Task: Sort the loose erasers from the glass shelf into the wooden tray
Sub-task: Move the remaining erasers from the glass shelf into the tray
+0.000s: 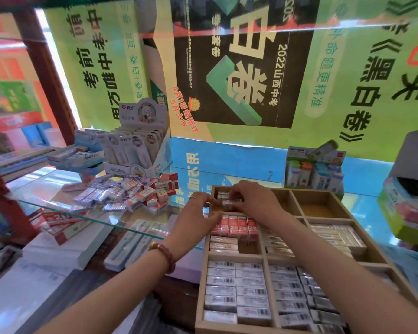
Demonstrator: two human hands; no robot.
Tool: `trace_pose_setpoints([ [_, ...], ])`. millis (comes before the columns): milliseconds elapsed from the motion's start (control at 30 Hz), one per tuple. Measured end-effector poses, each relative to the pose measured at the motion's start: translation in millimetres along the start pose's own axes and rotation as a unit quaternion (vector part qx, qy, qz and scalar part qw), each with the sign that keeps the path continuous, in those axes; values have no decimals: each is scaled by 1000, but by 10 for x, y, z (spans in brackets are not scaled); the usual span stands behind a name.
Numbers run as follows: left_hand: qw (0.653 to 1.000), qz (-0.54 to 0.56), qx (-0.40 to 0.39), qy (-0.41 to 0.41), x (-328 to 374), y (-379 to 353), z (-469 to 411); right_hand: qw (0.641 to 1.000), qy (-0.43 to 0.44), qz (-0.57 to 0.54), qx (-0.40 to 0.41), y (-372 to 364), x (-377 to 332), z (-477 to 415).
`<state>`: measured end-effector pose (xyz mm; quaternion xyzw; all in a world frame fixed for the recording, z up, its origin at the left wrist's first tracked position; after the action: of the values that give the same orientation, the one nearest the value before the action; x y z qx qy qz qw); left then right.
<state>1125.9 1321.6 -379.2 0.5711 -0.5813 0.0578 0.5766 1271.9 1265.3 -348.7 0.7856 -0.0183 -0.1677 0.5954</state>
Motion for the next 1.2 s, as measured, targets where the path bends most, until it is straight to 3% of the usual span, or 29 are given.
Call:
trace_pose_setpoints([
  [167, 1000, -2, 5, 1, -34, -24, 4, 999, -5, 16, 52, -34, -51, -38],
  [367, 1000, 8, 0, -12, -22, 24, 60, 997, -47, -29, 47, 22, 49, -70],
  [500, 999, -13, 37, -8, -130, 206, 73, 993, -71, -54, 72, 99, 123, -81],
  [667, 962, -244, 102, 66, -493, 457, 86, 997, -35, -38, 65, 76, -2, -81],
  [833, 938, -310, 101, 118, -862, 551, 32, 998, -5, -23, 59, 60, -113, -94],
  [1200, 947, -242, 201, 58, -974, 640, -75, 998, 2, -8, 54, 47, -145, -89],
])
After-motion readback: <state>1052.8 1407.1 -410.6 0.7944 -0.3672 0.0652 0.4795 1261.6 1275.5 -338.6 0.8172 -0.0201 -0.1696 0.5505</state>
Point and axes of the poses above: each hand's wrist, its own z-axis away from the middle knuckle, its own y-axis out of the back of the hand, x = y × z, the point moved 3 cm from there along -z, towards the middle knuckle, and after that the axes turned 2 degrees about z, right-handed, at the moved point
